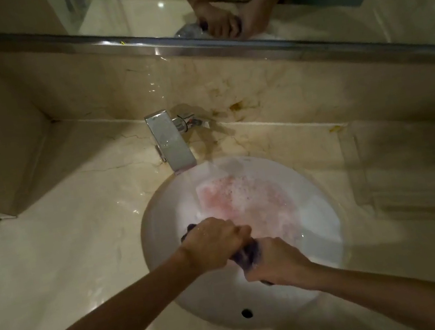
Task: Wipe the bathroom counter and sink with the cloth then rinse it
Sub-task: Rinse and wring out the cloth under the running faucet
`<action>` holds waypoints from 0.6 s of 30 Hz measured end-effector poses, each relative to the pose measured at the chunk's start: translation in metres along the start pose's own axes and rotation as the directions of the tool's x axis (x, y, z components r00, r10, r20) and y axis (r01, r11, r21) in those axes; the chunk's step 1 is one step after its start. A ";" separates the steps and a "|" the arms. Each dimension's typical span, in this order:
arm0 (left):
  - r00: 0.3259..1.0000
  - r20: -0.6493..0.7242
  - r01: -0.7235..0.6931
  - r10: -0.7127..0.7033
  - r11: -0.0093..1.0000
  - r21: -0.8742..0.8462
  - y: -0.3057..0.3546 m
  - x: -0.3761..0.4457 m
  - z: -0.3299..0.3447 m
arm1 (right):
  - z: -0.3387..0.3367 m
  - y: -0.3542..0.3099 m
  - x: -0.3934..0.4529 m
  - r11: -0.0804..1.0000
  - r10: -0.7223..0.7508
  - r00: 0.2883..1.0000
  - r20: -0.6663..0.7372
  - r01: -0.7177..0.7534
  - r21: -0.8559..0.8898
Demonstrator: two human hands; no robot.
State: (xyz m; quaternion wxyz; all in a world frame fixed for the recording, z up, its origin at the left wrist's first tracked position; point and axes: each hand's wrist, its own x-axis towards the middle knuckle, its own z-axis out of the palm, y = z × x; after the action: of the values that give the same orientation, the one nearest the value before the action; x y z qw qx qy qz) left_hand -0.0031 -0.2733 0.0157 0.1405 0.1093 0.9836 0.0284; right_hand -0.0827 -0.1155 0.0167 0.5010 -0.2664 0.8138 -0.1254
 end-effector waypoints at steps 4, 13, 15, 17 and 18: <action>0.946 0.225 0.272 -0.234 0.949 -0.161 0.006 0.008 0.028 | 0.022 0.000 0.022 0.951 -0.030 0.990 -0.135 -0.013 -0.309; 0.914 0.204 0.405 -0.351 0.808 -0.427 -0.020 -0.012 0.002 | 0.014 -0.004 0.009 0.980 -0.160 0.939 -0.304 0.113 -0.166; 0.939 0.062 0.330 -0.339 0.833 -0.444 -0.023 -0.023 -0.013 | 0.005 -0.010 -0.018 0.987 -0.163 0.969 -0.188 0.158 -0.038; 0.956 -0.062 0.225 -0.288 0.850 -0.476 -0.025 -0.029 -0.027 | -0.010 -0.016 -0.043 0.917 -0.101 0.995 0.010 0.089 0.389; 0.956 -0.148 0.153 -0.254 0.859 -0.489 -0.026 -0.032 -0.031 | -0.017 -0.020 -0.055 0.811 -0.113 0.991 0.073 0.050 0.583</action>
State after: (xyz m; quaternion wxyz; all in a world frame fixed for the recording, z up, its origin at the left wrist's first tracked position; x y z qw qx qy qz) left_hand 0.0126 -0.3070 0.0521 0.0619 -0.0368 0.9621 0.2631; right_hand -0.0717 -0.1022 0.0752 0.5940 -0.1422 0.6976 -0.3745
